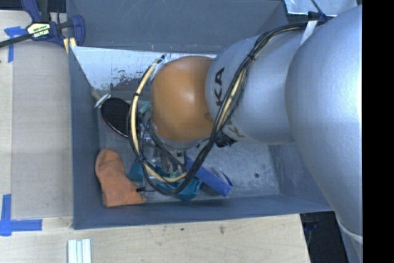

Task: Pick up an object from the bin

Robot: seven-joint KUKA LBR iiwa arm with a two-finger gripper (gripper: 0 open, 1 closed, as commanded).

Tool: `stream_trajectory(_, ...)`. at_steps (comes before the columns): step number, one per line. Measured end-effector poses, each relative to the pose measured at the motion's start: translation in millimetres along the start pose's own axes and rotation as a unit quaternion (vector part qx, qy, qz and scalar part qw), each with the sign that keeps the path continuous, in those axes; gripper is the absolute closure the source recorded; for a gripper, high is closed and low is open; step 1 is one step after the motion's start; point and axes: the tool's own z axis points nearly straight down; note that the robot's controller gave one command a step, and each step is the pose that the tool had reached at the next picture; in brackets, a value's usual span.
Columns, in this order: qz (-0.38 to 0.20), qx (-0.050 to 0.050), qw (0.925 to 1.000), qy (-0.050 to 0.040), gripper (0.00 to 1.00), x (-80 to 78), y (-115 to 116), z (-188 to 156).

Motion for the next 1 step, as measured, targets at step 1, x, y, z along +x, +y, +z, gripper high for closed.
stream_trajectory(1, -0.021, 0.0, 0.9998, 0.0003, 0.0, -28.0, -35.9, -15.1)
